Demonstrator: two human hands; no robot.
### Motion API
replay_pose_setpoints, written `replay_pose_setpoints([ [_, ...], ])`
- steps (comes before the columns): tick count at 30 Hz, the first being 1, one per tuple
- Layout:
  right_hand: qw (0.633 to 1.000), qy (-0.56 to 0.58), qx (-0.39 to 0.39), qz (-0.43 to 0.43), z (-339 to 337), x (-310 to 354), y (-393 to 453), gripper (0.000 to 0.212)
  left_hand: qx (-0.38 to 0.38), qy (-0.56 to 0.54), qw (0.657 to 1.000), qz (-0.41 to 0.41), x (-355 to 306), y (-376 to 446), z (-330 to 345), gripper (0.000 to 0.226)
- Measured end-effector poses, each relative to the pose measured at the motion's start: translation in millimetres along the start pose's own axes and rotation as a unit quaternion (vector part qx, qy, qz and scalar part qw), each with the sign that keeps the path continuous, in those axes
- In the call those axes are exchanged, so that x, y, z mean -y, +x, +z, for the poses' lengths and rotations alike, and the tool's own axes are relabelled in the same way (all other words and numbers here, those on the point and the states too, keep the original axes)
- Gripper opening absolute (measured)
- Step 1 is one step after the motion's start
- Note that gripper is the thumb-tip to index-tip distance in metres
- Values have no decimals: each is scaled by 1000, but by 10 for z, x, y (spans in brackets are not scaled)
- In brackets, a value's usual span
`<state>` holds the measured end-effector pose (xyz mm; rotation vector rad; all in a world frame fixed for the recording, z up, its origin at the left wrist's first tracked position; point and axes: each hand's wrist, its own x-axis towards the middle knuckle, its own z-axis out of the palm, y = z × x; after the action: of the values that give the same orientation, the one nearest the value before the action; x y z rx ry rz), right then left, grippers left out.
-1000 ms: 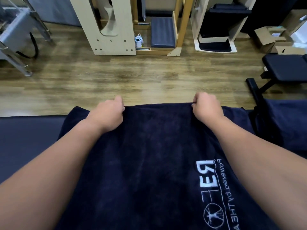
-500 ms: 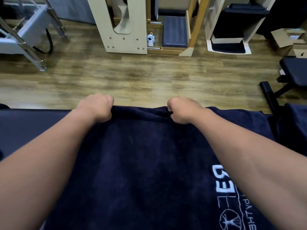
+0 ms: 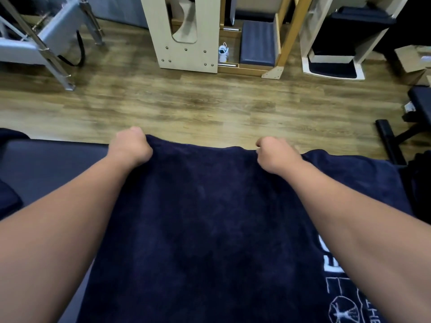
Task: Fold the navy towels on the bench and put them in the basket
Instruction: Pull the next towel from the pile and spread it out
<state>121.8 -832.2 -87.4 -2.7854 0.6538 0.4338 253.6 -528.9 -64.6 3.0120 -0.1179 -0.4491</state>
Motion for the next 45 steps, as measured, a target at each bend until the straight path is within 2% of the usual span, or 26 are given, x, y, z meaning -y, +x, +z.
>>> replay_pose_setpoints([
  [3,999,30,25,29,-77,-104,98,16,-45,-130,990,-18,48,22,-62,23],
  [6,998,12,-61,28,-131,-108,117,20,-127,-186,974,16,66,78,-85,28],
  [8,993,-40,-114,17,-111,-34,63,22,-158,-154,973,71,19,58,-42,33],
  [10,992,-57,-110,9,-35,29,-10,26,-177,-44,977,114,-96,-43,57,37],
  [12,993,-53,-106,-3,74,14,-86,28,-195,66,964,170,-309,-258,174,30],
  [13,993,-42,-112,-15,110,-29,-133,28,-182,86,957,210,-476,-421,209,27],
  [15,991,-13,-121,-59,150,-165,-236,26,-86,84,953,277,-855,-784,312,48],
  [18,990,40,-108,-86,124,-476,-371,32,109,118,948,276,-1386,-1236,480,90],
  [20,991,40,-119,-52,64,-784,-450,35,172,142,940,257,-1601,-1383,619,111],
  [23,989,21,-125,77,-49,-1302,-550,46,191,155,946,213,-1738,-1380,691,131],
  [25,984,-5,-90,153,-118,-1557,-566,46,206,149,948,193,-1820,-1359,688,136],
  [26,983,-17,-77,165,-142,-1644,-550,42,211,148,948,187,-1856,-1353,673,138],
  [31,985,-37,-125,116,-310,-1831,-357,21,219,147,948,177,-1899,-1359,642,143],
  [34,978,-22,-139,156,-329,-1888,-258,21,211,141,951,178,-1860,-1354,664,144],
  [36,976,-7,-144,165,-266,-1866,-229,26,216,147,950,172,-1890,-1341,656,147],
  [40,977,-16,-177,118,-71,-1711,-376,31,232,156,947,158,-1955,-1331,630,148],
  [42,977,-17,-193,84,65,-1658,-564,41,227,158,947,161,-1950,-1324,637,148],
  [45,992,13,-117,36,276,-1636,-943,57,229,151,948,161,-1937,-1339,629,147],
])
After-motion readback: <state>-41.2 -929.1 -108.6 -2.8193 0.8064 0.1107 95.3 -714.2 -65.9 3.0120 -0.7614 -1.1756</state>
